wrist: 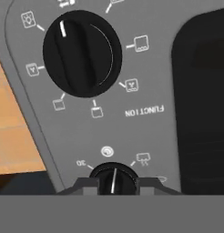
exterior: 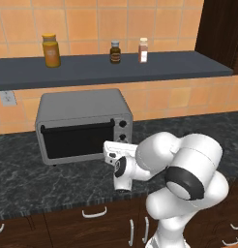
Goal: Pick up the kebab skewer and baguette bread, and place them inside the toaster oven. Close the toaster oven door and start by setting the timer.
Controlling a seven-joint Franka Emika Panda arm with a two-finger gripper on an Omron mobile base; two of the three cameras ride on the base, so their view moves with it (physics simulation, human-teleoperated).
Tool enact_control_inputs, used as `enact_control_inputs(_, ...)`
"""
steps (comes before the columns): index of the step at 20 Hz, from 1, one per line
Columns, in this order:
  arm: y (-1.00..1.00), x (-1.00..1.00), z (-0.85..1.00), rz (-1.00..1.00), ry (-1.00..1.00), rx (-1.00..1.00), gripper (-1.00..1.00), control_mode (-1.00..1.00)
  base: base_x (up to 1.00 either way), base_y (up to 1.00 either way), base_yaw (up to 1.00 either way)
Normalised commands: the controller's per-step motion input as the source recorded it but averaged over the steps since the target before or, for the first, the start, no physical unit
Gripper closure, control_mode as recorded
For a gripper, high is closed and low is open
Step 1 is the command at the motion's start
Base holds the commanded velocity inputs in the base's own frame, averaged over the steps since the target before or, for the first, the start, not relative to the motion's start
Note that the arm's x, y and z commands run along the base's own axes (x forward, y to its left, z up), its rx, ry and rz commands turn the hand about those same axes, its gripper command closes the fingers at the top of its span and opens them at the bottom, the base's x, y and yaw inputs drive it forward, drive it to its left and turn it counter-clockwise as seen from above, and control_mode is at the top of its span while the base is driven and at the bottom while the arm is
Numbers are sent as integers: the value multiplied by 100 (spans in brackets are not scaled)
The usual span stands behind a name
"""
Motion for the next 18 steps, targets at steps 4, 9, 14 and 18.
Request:
enact_control_inputs(4,0,9,62,0,0,22,100,-100,0,0,0)
enact_control_inputs(9,-2,11,53,0,0,24,100,-100,0,0,0)
enact_control_inputs(14,-1,26,44,0,0,24,100,-100,0,0,0)
enact_control_inputs(18,0,27,49,0,0,26,100,-100,0,0,0)
